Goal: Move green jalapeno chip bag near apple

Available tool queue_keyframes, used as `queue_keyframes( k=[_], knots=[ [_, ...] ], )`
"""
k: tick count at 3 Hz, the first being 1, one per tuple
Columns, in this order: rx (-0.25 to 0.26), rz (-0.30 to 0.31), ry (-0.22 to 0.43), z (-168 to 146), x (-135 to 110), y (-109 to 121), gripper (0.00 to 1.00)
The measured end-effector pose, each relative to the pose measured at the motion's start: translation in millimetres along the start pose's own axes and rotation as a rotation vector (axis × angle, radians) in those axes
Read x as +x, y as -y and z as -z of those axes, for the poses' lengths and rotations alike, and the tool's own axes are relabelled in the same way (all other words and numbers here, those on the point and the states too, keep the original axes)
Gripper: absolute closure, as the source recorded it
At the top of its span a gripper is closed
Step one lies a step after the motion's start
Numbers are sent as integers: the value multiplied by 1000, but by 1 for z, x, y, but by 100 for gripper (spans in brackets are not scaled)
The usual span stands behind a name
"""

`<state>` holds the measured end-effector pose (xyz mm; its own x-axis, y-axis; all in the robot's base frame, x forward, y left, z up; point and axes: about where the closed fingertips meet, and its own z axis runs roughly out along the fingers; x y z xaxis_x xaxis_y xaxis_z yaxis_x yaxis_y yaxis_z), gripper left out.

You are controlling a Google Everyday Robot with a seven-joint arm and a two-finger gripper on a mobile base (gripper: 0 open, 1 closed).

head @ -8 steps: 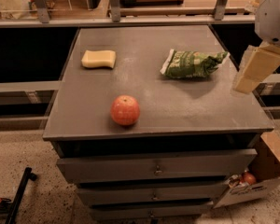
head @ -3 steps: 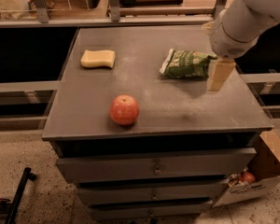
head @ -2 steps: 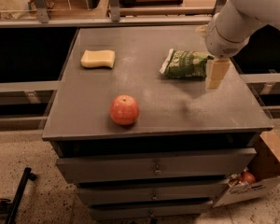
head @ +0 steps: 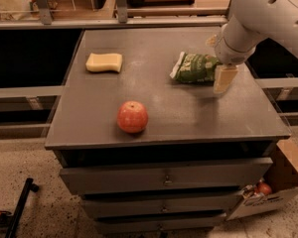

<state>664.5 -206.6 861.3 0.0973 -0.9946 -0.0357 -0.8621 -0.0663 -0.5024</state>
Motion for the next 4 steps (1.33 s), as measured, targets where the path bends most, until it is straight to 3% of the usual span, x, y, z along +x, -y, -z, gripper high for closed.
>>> queue_keyframes(
  k=[1,3,4],
  knots=[
    [19,-16,18,-8,2,8,41],
    [47,-76,127,4,-17,19,87],
    [80,-72,180,22,-39,21,100]
  ],
)
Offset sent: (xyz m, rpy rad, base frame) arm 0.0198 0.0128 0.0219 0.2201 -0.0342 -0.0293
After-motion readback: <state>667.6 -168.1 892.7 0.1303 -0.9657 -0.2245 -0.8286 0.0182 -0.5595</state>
